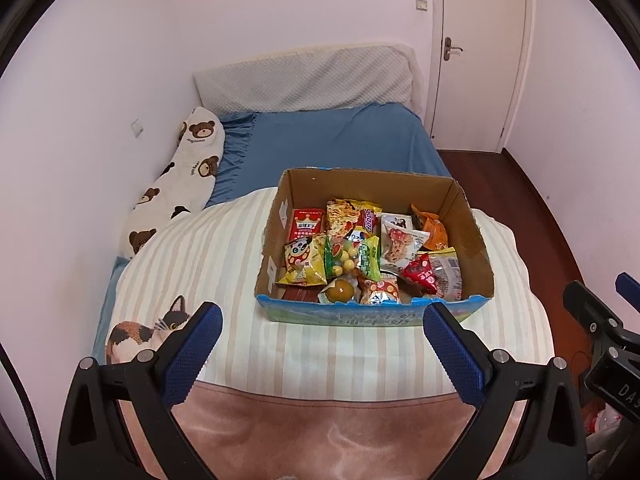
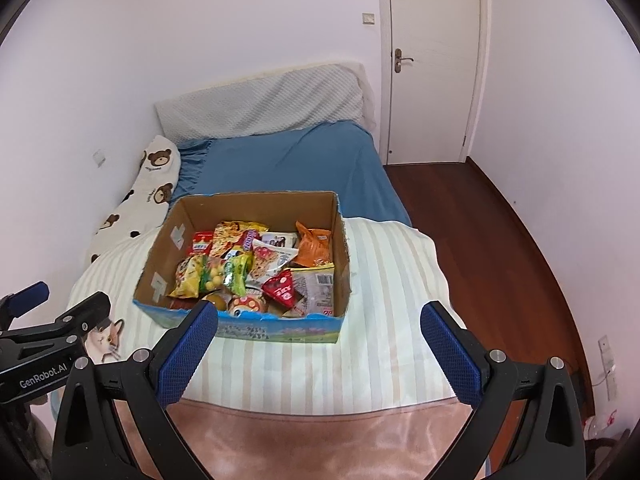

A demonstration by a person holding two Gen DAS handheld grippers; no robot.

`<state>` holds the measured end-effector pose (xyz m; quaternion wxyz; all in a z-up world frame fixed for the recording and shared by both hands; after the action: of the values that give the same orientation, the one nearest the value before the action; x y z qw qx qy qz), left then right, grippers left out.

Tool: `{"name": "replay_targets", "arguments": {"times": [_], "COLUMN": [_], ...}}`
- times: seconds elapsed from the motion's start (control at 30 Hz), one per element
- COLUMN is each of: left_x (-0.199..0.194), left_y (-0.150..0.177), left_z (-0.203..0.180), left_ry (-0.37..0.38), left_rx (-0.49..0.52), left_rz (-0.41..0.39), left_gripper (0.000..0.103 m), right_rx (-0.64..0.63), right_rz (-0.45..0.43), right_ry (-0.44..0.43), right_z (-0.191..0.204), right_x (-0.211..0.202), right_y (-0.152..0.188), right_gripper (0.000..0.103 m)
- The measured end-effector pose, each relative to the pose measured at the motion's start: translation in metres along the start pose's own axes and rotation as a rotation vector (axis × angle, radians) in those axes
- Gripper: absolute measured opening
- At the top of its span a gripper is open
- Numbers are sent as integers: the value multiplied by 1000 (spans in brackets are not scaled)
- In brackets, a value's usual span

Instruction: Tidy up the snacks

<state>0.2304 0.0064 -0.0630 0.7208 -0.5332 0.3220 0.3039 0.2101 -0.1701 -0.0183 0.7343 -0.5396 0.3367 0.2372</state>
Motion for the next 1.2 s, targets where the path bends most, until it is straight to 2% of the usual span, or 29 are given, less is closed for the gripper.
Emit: {"name": "replay_targets", "arguments": {"times": [0.47,1.2], "left_x": [46,47], "left_y": [-5,-6], "left_z": [-9,-7], "left_ry": [15,26], "left_rx": [13,12], "left_rz": [63,61], "left_gripper": [103,103], "right_rx": [6,-5], "right_rz": [35,45], "right_ry": [52,64], "right_z": [1,2], "right_x": [48,48], "right_y": [-6,-2], "right_gripper": [103,103]}}
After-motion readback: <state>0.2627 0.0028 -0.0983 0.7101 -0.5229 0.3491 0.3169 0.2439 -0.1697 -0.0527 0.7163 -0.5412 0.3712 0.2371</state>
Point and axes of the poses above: each gripper's, at about its wrist camera, not at the fingertips, and x roughly the way its jaws point, z to its left, y to its underside, the point moved 4 cm from there along x, roughly the way its jaws point, and after that the axes turned 15 degrees about x, right-handed, at the moved point
